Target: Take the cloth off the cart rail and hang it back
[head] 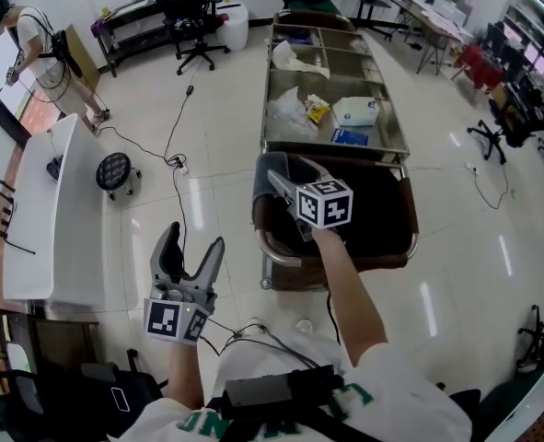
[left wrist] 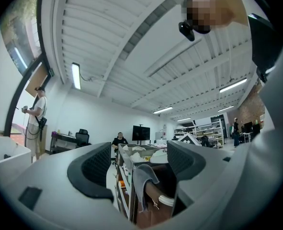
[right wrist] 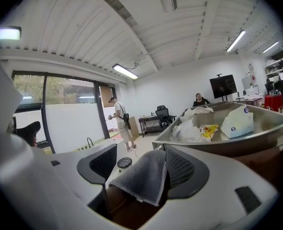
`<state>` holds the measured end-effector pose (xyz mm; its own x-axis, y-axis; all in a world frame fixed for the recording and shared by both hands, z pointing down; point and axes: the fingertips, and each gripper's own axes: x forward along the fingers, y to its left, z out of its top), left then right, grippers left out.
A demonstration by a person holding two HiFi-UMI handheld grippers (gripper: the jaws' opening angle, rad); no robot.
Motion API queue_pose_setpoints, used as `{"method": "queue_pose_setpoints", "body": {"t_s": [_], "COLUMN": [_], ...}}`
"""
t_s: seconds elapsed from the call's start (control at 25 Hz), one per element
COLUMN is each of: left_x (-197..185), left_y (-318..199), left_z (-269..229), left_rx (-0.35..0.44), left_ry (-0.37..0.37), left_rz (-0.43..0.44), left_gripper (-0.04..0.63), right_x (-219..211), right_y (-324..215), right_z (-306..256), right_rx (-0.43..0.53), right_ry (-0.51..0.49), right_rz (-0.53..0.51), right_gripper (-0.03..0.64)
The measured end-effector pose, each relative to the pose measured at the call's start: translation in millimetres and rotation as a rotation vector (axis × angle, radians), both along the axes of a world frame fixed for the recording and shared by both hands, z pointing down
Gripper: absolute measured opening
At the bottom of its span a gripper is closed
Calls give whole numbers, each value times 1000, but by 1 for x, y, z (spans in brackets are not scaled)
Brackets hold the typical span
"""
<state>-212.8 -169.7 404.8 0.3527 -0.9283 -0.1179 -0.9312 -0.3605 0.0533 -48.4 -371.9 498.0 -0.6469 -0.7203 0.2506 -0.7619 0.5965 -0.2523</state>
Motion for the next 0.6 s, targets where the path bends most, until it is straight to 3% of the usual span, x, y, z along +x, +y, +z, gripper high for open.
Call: {"method": "queue_pose_setpoints", "body": {"t_s": [0.12, 0.28, 0.44, 0.6], "left_x": [3, 16, 32, 49], "left_y": [-1, -5, -9, -9], "left_z": [-2, -13, -26, -33], "left_rx": [7, -5, 24, 55], "left_ry": [-1, -24, -8, -4], "left_rz": [9, 38, 76, 118], "left_gripper": [356, 356, 356, 356], "right_x": [13, 45, 67, 82], "right_y": [17, 58, 109, 146], "right_z": [-43, -127, -174, -171], "right_rx": [123, 417, 652, 718], "right_ry": [-107, -211, -157, -67], "right_rz": [16, 61, 96, 162], "right_gripper": [350, 348, 344, 342]}}
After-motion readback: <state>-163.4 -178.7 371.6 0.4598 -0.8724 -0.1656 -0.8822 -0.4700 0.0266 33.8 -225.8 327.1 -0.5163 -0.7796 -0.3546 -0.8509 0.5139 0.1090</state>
